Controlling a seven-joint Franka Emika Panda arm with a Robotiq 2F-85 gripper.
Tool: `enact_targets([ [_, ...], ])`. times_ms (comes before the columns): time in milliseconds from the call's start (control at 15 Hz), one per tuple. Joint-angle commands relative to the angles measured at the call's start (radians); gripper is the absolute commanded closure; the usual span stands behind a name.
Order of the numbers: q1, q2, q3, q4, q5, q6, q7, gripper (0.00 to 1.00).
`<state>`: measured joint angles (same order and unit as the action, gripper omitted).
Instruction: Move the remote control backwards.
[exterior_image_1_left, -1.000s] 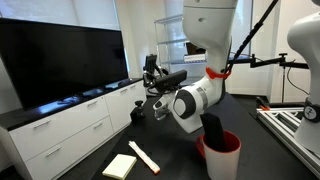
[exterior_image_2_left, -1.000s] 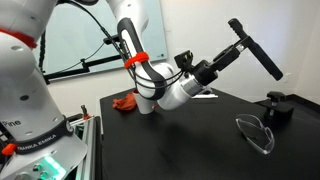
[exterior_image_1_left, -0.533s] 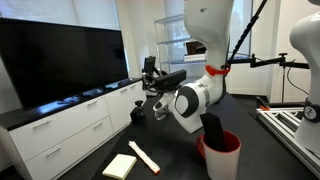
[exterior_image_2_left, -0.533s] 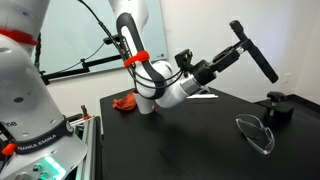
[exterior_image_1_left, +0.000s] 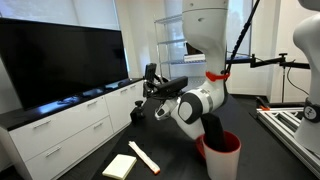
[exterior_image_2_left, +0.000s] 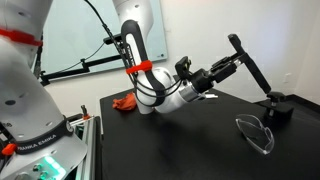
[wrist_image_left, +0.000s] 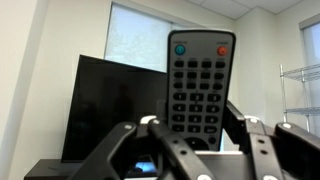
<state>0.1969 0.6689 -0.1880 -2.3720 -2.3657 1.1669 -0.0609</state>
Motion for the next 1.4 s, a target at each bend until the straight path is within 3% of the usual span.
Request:
enact_targets([
  [0, -0.057, -0.054, 0.038, -0.023, -0.071, 0.082, -0.065, 0.68],
  [333, -0.085, -0.083, 0.057, -0.026, -0.098, 0.214, -0.084, 0.68],
  [1333, -0.092, -0.056, 0.077, -0.002, -0.123, 0.257, -0.098, 0.68],
])
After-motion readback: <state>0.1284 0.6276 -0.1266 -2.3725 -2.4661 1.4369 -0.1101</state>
